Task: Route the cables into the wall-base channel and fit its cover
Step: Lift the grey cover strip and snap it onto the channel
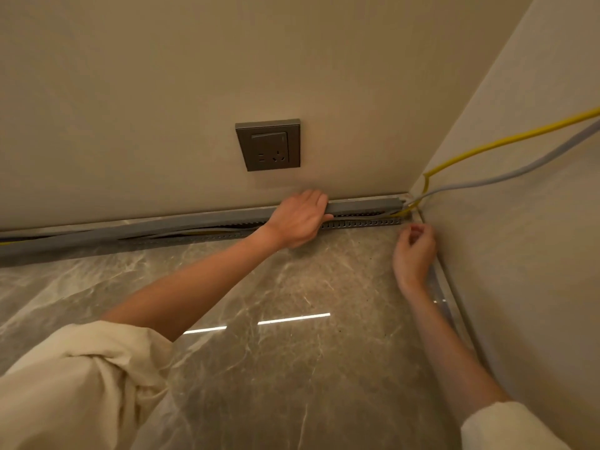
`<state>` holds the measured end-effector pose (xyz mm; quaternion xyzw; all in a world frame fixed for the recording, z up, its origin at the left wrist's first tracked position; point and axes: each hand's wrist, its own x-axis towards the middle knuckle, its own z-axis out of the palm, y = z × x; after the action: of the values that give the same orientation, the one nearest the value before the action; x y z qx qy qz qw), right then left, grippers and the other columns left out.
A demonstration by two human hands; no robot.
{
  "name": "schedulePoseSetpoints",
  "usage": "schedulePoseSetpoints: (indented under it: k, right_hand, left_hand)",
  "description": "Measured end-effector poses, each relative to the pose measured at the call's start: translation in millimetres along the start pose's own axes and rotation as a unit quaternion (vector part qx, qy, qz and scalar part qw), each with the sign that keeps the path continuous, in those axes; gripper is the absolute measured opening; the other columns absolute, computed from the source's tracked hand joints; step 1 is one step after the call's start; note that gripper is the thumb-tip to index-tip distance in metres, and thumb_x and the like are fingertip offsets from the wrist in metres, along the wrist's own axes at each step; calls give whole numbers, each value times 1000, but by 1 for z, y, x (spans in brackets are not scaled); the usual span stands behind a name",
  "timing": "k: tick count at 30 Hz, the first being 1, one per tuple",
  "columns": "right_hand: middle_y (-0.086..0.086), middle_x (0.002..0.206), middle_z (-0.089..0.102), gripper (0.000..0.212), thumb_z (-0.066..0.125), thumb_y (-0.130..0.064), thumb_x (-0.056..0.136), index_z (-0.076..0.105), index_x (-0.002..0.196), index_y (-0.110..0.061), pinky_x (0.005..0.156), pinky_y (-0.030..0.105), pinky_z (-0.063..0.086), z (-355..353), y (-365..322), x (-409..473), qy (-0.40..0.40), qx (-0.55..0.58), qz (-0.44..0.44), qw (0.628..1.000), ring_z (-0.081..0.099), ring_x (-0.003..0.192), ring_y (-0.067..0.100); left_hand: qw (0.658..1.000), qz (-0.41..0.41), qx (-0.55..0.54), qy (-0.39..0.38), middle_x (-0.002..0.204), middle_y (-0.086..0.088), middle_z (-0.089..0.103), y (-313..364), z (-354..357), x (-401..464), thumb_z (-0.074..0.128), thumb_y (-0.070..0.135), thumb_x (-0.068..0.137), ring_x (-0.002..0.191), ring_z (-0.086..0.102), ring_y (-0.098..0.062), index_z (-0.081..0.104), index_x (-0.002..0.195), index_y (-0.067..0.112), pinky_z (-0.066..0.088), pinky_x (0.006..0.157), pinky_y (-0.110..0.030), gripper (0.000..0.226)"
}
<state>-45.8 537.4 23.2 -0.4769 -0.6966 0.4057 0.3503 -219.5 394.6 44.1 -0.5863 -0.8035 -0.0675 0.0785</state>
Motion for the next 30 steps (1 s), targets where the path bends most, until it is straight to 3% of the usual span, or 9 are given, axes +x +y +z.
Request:
schedulePoseSetpoints:
  k: [5, 9, 13, 18, 20, 23, 27, 30]
  right_hand:
    - [24, 98, 67, 25, 46, -10, 93, 57, 111, 4, 81, 40, 48, -1, 4, 14, -24, -51, 30, 998, 63, 92, 35]
    - [20, 118, 62, 41, 45, 0, 87, 50, 129, -1, 95, 46, 48, 3, 2, 26, -110, -57, 54, 991, 61, 107, 33]
    - [19, 113, 65, 45, 43, 7, 80, 58, 121, -3, 95, 48, 49, 6, 1, 35, -141, -17, 62, 988, 63, 103, 32]
    - [13, 111, 68, 39, 45, 3, 83, 63, 117, -7, 93, 46, 51, 6, 2, 31, -138, 21, 56, 989, 64, 101, 25]
    - [11, 106, 69, 30, 48, -6, 88, 64, 114, -8, 89, 48, 52, 6, 2, 28, -129, 48, 60, 989, 64, 97, 24]
    - [0, 81, 66, 17, 53, -29, 93, 65, 96, -19, 72, 46, 54, 3, -3, 28, -118, 87, 74, 986, 61, 74, 18]
    - [4, 87, 67, 29, 53, -49, 89, 64, 88, -22, 54, 34, 56, 1, -13, 38, -151, 135, 144, 969, 66, 73, 23]
    - [3, 75, 65, 33, 53, -50, 89, 61, 77, -20, 41, 23, 50, 2, -21, 44, -156, 165, 196, 954, 63, 59, 20]
  left_hand:
    - [997, -6, 76, -20, 97, -14, 57, 0, 4, 4, 31, 50, 97, 83, 55, -27, 52, 98, 4, 47, 66, -38, 51]
    - [997, -26, 70, -26, 93, -14, 62, 2, 7, 4, 37, 53, 94, 81, 59, -28, 47, 96, 7, 44, 59, -37, 48]
    - [995, -11, 85, -44, 87, -12, 64, 2, 10, 3, 38, 56, 92, 73, 62, -28, 44, 97, 7, 38, 52, -36, 49]
    - [995, -32, 40, -84, 85, -12, 65, 0, 6, 6, 56, 58, 81, 70, 62, -30, 41, 98, 6, 35, 51, -35, 57]
    - [995, -47, 13, -86, 85, -11, 65, -1, 1, 7, 57, 59, 80, 71, 62, -30, 39, 99, 7, 34, 49, -33, 59]
    - [995, -53, 1, -85, 84, -10, 64, -2, -7, 7, 58, 61, 78, 71, 61, -30, 38, 101, 6, 32, 49, -33, 62]
    - [995, -50, -3, -86, 82, -11, 66, -3, -18, -3, 58, 58, 80, 69, 61, -31, 38, 106, 5, 34, 49, -34, 63]
    - [996, -52, -5, -75, 83, -11, 65, -2, -28, -9, 58, 58, 80, 69, 60, -31, 37, 104, 7, 34, 50, -34, 60]
